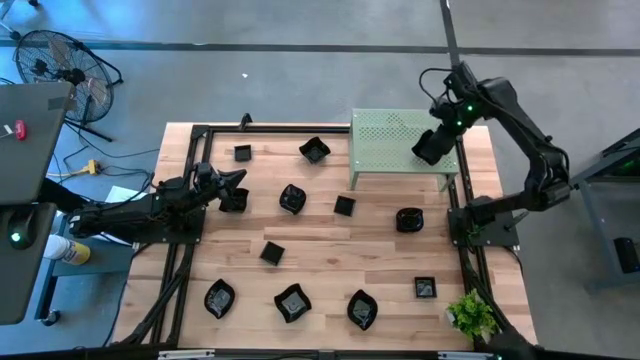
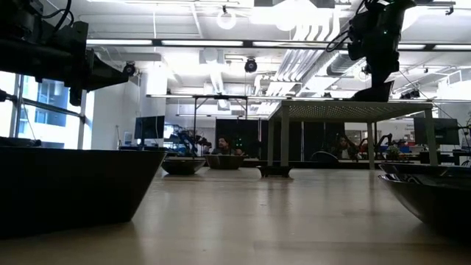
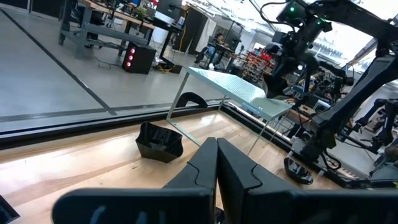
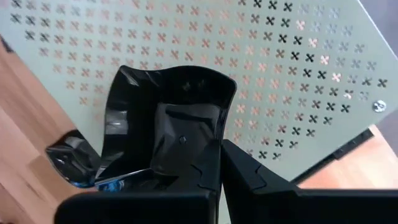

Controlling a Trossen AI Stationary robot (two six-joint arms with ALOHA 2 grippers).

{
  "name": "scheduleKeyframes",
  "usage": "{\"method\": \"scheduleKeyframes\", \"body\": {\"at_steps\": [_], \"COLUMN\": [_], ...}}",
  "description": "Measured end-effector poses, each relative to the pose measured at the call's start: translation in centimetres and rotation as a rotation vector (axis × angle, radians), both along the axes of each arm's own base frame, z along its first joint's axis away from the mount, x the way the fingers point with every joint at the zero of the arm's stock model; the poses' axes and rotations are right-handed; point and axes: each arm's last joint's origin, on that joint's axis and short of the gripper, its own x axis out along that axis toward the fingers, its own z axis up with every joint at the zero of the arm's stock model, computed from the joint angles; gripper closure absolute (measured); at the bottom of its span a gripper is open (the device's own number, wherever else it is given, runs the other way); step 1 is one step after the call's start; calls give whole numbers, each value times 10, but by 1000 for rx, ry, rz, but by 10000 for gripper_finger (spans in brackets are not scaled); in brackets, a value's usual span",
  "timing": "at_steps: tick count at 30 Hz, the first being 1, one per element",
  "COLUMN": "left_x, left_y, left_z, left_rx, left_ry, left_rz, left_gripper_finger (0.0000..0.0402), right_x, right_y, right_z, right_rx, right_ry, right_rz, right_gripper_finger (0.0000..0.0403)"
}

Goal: Pick & Place Mini shaped plates
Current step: Put the black distorted square plate on the shelf, then put the black square plate on the shelf

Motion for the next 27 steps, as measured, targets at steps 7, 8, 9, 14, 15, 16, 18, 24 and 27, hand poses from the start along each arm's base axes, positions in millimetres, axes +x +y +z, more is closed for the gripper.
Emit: {"method": "scheduleKeyframes", "body": {"at_steps": [7,8,9,14,15,16,18,24,27], "left_x": [0,0,0,0,0,0,0,0,0], "left_y": [0,0,0,0,0,0,0,0,0], "left_z": [0,0,0,0,0,0,0,0,1], "left_rx": [0,0,0,0,0,0,0,1,2], "left_ry": [1,0,0,0,0,0,0,-5,-17], "left_rz": [0,0,0,0,0,0,0,0,1], "left_gripper_finger": [401,401,401,401,401,401,401,401,401], "right_x": [3,3,3,3,3,3,3,3,5], "right_y": [5,5,5,5,5,5,5,5,7], "right_z": [-1,-1,-1,-1,-1,-1,-1,-1,0], "right_rx": [-4,-7,-8,-12,-12,-12,-12,-15,-29], "right_ry": [82,86,89,97,98,98,98,99,114], "right_rz": [16,15,14,11,11,11,11,11,18], "right_gripper_finger": [400,398,396,375,370,365,355,342,354]}}
